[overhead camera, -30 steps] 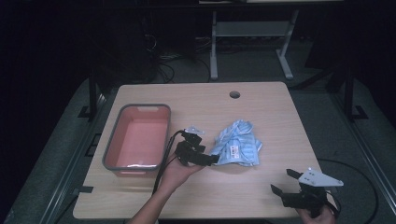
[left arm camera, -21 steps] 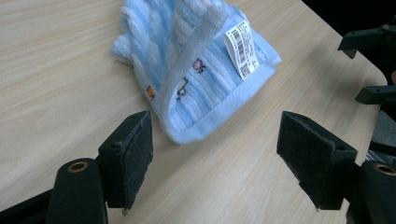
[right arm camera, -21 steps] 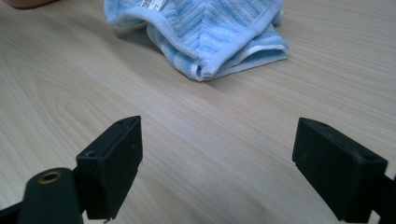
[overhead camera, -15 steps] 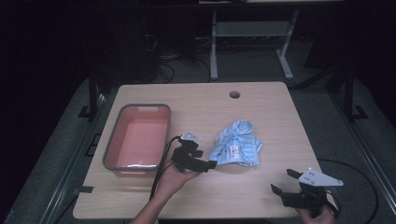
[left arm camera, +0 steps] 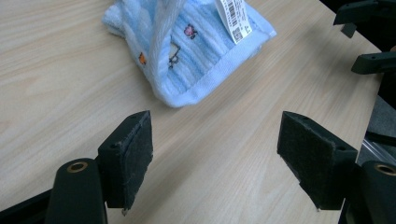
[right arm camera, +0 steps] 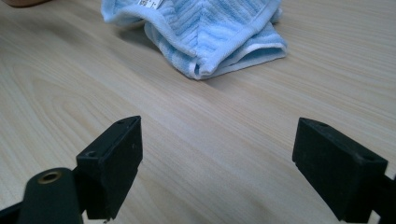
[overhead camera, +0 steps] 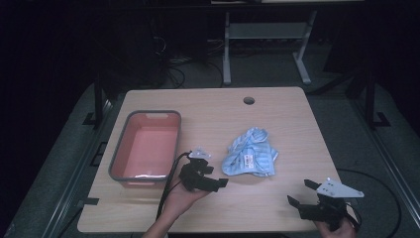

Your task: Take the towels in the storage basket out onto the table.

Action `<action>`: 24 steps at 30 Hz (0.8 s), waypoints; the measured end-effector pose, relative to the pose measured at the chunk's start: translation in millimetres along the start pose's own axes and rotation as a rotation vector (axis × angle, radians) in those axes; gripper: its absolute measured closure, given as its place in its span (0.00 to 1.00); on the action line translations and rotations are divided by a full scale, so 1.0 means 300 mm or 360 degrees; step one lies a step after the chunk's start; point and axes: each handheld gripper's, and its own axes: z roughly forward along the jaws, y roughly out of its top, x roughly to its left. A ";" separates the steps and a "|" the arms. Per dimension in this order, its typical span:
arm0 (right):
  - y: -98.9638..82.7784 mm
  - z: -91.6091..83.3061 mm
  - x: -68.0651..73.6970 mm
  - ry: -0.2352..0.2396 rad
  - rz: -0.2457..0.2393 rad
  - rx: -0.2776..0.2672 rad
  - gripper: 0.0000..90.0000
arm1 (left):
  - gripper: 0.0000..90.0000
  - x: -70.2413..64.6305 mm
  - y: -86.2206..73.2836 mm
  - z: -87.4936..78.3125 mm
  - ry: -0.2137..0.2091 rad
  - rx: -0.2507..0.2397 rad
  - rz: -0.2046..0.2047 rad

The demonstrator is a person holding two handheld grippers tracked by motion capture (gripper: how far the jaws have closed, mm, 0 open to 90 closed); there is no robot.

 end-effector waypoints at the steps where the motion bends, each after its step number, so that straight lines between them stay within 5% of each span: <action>1: 0.000 0.000 0.000 -0.0001 -0.0002 0.0000 0.17 | 0.30 -0.002 -0.005 0.001 -0.0003 -0.0012 -0.0015; 16: -0.001 -0.004 0.003 -0.0009 -0.0004 -0.0006 0.17 | 0.29 -0.042 -0.073 -0.009 0.0030 -0.0011 0.0056; 22: 0.002 -0.006 0.007 -0.0011 -0.0022 -0.0013 0.17 | 0.28 -0.061 -0.119 -0.025 0.0017 -0.0070 0.0056; 24: 0.003 -0.005 0.008 -0.0003 -0.0025 -0.0017 0.17 | 0.28 -0.074 -0.142 -0.033 0.0065 -0.0061 0.0114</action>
